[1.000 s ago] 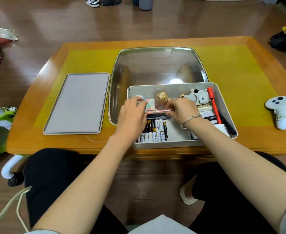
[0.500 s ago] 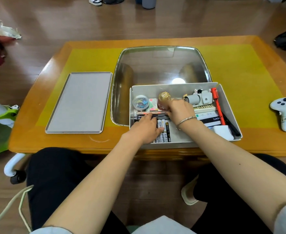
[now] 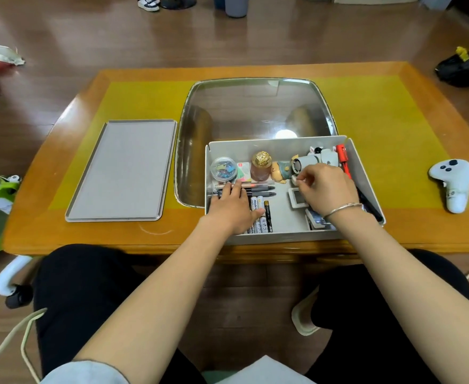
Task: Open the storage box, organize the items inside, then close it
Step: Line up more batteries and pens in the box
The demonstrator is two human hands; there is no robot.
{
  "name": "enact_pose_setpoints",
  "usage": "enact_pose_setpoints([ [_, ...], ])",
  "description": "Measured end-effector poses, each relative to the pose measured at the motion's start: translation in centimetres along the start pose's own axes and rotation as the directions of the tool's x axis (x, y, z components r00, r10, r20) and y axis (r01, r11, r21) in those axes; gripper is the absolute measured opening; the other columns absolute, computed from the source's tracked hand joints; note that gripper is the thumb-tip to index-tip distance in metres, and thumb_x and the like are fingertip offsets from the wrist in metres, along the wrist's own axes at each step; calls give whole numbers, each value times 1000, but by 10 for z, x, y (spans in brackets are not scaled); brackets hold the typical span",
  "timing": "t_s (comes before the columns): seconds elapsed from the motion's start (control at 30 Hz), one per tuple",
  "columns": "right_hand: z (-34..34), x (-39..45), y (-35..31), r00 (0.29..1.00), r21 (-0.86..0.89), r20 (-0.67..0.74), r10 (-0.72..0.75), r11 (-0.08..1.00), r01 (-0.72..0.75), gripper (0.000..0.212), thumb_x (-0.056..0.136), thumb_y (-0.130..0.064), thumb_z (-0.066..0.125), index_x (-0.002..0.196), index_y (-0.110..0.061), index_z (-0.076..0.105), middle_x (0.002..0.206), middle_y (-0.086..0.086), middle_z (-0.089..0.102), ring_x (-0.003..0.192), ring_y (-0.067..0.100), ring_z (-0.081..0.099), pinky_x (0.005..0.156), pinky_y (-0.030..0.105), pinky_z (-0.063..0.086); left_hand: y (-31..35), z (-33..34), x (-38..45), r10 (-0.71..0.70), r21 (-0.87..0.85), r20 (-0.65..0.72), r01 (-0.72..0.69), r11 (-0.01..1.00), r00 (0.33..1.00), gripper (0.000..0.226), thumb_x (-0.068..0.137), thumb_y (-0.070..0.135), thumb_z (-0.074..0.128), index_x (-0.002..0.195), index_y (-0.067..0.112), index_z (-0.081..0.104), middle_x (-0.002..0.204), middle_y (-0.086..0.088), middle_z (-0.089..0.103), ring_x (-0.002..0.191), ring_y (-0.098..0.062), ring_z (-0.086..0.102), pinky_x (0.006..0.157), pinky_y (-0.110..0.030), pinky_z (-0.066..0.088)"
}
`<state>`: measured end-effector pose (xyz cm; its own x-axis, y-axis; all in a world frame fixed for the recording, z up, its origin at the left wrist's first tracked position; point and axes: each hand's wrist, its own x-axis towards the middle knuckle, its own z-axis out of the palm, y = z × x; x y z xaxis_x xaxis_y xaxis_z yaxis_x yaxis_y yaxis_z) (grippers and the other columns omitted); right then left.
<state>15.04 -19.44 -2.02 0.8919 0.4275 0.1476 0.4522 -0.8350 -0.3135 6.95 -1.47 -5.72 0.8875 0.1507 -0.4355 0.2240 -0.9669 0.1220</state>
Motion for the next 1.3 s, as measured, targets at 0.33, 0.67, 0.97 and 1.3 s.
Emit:
enact_pose_setpoints([
  [0.33,-25,-7,46,941,-33,-108,321,945,-326,11,84,-28,60,90,-23,68,96,4,69,92,32,61,66,30,41,0,3,-1,-48,21,-60,49,999,997,80,93,67,24,154,18,7,161,-5,-3,147,-31,-3,115,-53,12],
  [0.67,-21,7,54,887,-273,-27,462,850,-451,28,82,-36,63,91,-10,66,83,15,62,74,31,55,61,29,38,2,3,-4,-16,1,-145,17,1000,989,77,96,61,30,154,14,10,159,-5,11,144,-31,9,113,-52,20],
  [0.97,-23,8,56,874,-223,-54,482,848,-481,27,80,-32,64,86,-5,64,84,18,62,73,33,54,61,31,38,1,3,-3,-9,-33,-122,5,999,992,76,96,57,34,154,14,9,160,-6,6,145,-31,7,113,-53,19],
  [1.3,-17,-1,20,984,193,80,158,966,-171,15,77,-22,64,63,-19,58,58,0,59,65,25,58,63,29,46,2,1,-9,79,-203,-364,-162,966,928,48,101,39,38,144,17,38,150,-6,34,137,-26,27,111,-46,27],
])
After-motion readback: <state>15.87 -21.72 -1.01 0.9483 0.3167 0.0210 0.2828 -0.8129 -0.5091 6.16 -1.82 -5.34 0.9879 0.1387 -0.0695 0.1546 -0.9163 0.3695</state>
